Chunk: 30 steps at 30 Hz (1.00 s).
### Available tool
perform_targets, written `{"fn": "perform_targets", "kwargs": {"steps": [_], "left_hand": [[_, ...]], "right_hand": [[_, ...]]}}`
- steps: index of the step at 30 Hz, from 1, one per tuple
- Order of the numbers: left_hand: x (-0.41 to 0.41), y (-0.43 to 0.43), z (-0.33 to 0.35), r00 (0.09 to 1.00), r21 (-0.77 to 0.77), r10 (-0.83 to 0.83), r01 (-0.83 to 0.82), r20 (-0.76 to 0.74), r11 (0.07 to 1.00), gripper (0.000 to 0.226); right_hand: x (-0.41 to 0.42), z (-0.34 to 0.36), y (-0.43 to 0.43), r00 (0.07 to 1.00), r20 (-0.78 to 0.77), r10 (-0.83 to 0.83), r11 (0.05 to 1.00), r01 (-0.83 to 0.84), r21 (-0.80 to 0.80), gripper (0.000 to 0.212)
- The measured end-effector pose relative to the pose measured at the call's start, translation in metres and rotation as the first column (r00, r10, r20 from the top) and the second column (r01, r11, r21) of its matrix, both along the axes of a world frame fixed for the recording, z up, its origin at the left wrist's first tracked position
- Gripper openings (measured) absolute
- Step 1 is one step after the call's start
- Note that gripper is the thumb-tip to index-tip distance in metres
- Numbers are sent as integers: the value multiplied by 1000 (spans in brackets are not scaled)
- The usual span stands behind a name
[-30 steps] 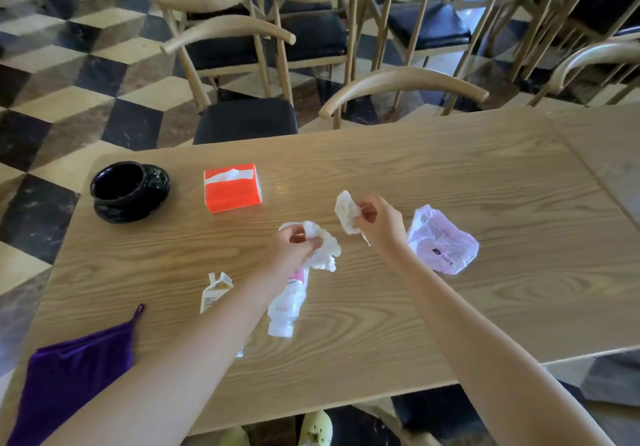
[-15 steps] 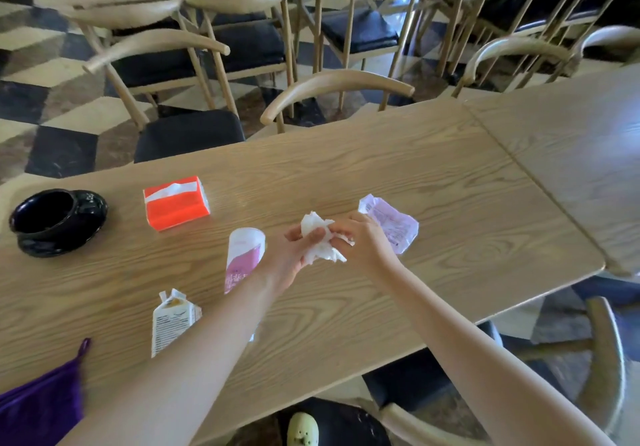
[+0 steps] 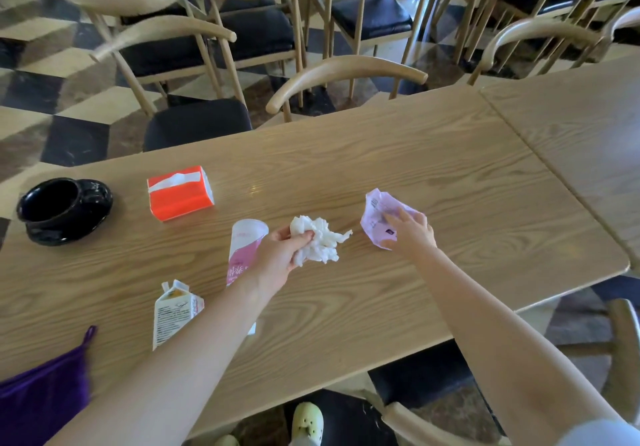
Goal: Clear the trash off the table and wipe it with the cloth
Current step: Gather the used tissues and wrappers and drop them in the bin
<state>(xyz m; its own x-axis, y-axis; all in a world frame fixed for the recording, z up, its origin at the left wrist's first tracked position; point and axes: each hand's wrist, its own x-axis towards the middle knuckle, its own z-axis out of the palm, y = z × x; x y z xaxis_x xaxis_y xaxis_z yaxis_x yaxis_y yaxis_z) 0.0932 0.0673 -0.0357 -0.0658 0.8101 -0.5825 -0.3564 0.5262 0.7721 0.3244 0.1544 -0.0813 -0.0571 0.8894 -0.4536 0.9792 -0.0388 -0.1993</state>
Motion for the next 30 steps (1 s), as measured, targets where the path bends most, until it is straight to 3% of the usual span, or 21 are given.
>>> {"fn": "perform_targets", "kwargs": {"steps": [2, 5, 7, 8, 11, 14, 17, 19, 21, 23, 26, 30], "left_hand": [[-3, -3, -2, 1000, 9, -13, 12, 12, 1000, 14], [-7, -6, -7, 1000, 5, 3, -3, -6, 1000, 14], [-9, -8, -7, 1000, 5, 8, -8, -7, 1000, 12], [-11, -10, -7, 1000, 7, 5, -5, -8, 1000, 13], [-18, -11, -3, 1000, 18, 3, -3, -26, 1000, 12], [-25, -11, 5, 998, 31, 20, -19, -54, 999, 11], [-28, -13, 20, 998, 69, 41, -38, -52, 997, 9], [-28, -14, 31, 997, 126, 62, -55, -54, 991, 12], [-32, -18, 44, 994, 198, 63, -43, -93, 979, 5], [-37, -23, 55, 987, 255, 61, -22, -146, 967, 13], [-50, -31, 67, 989, 262, 136, -115, -60, 958, 24], [-75, -47, 77, 978, 225, 163, -190, 133, 956, 38]], "right_hand": [[-1, -7, -1, 999, -41, -4, 998, 7, 61, 39], [-2, -14, -2, 952, -214, -217, 952, 255, 171, 31], [0, -10, -5, 889, -277, -366, 894, 418, 162, 25], [1, -7, -6, 890, -260, -375, 895, 421, 146, 21], [-1, 11, -8, 958, -144, -248, 938, 274, 210, 21], [-15, 46, -7, 892, -411, -189, 935, 292, 202, 21], [-45, 89, -18, 763, -646, -31, 973, 172, 157, 11], [-67, 111, -31, 709, -702, 70, 981, 77, 176, 10], [-88, 120, -42, 709, -690, 144, 981, -10, 194, 15], [-108, 125, -51, 725, -659, 200, 975, -83, 205, 27], [-133, 128, -59, 695, -678, 237, 972, -168, 167, 48], [-160, 130, -69, 686, -678, 264, 964, -190, 184, 54]]}}
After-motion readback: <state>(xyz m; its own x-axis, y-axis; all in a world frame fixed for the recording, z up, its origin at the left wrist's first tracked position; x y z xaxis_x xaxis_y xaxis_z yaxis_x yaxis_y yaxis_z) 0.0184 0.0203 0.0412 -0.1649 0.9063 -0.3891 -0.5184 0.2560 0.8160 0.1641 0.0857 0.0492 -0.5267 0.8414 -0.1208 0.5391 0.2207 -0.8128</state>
